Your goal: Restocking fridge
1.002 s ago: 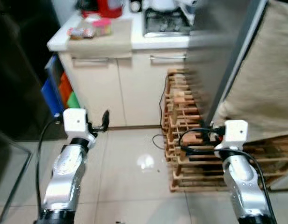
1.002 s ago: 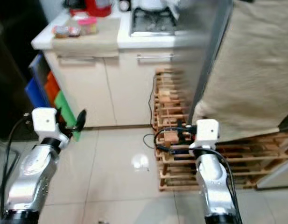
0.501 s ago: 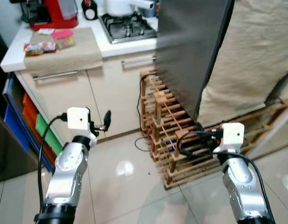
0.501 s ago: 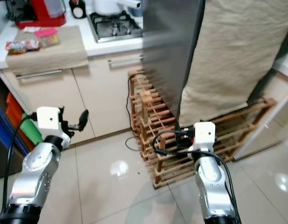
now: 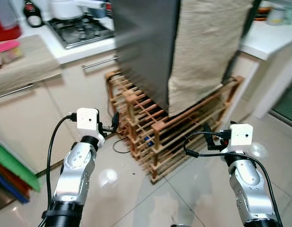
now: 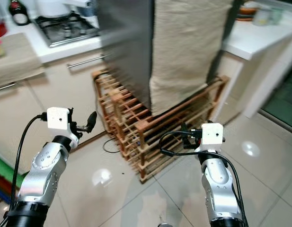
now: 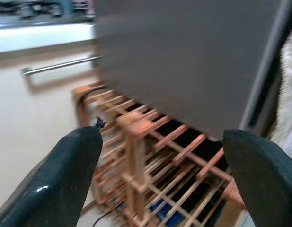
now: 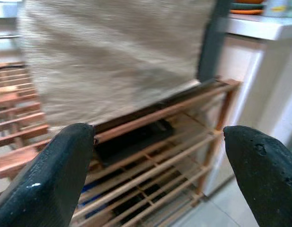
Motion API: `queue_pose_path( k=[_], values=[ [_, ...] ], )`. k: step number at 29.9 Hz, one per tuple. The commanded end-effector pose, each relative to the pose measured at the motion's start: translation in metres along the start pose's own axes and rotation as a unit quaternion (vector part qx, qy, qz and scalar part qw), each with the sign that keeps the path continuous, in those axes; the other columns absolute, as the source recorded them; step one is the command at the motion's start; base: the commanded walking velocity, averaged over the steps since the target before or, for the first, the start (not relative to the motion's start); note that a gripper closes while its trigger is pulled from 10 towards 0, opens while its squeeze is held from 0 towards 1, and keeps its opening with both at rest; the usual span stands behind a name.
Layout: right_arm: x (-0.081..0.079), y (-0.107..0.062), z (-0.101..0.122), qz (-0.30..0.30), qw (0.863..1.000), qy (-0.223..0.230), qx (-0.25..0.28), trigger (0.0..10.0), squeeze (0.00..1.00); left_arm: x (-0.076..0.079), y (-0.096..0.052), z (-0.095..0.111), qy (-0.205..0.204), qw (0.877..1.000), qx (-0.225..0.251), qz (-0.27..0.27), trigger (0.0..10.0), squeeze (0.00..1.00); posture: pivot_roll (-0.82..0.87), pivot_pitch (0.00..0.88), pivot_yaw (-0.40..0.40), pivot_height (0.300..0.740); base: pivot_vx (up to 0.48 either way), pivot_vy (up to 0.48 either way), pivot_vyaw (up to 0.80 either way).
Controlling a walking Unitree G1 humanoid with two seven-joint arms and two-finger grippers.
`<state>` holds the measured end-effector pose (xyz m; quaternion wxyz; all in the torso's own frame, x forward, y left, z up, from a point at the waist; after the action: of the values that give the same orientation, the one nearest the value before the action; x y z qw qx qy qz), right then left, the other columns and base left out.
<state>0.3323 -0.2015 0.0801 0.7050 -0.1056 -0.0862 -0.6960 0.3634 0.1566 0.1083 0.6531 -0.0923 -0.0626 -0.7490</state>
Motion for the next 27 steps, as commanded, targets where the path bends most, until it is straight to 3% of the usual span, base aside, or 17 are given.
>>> queue_pose_path(
  k=[1, 15, 22, 27],
  values=[
    [0.002, 0.003, 0.005, -0.005, 1.0, 0.002, 0.01, 10.0, 0.0, -0.004, 0.001, 0.002, 0.007, 1.0, 0.002, 0.005, 10.0, 0.0, -0.1, 0.007, 0.07, 0.74, 0.0, 0.0, -0.8],
    [0.007, 0.006, 0.01, -0.006, 1.0, -0.005, 0.016, 10.0, 0.0, 0.001, 0.006, 0.002, -0.004, 1.0, 0.014, 0.001, 10.0, 0.0, -0.11, 0.0, 0.052, 0.74, 0.0, 0.0, -0.8],
    [0.01, 0.009, 0.014, -0.009, 1.0, -0.009, 0.021, 10.0, 0.0, 0.011, 0.009, 0.005, -0.014, 0.999, 0.02, -0.024, 10.0, 0.0, -0.12, 0.0, 0.047, 0.74, 0.0, 0.479, -0.8],
    [0.012, 0.011, 0.022, -0.014, 0.999, -0.021, 0.035, 10.0, 0.0, 0.019, 0.017, 0.021, -0.012, 0.998, 0.043, -0.032, 10.0, 0.0, -0.12, 0.0, 0.047, 0.74, 0.0, 0.48, -0.8]
  ],
)
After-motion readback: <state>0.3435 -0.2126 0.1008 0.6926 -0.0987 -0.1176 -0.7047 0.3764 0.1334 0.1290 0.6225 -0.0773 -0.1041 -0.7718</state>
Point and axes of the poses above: a point about 5 cm out from each wrist's last joint towards the gripper, its own y axis pointing out of the wrist towards the gripper, its own z axis along the axis of the wrist's last joint, x = y × z, the point moved 6 cm from there along y, pointing out of the wrist towards the gripper, and after that the axes turned 12 degrees about -y, right-handed, at the moved point
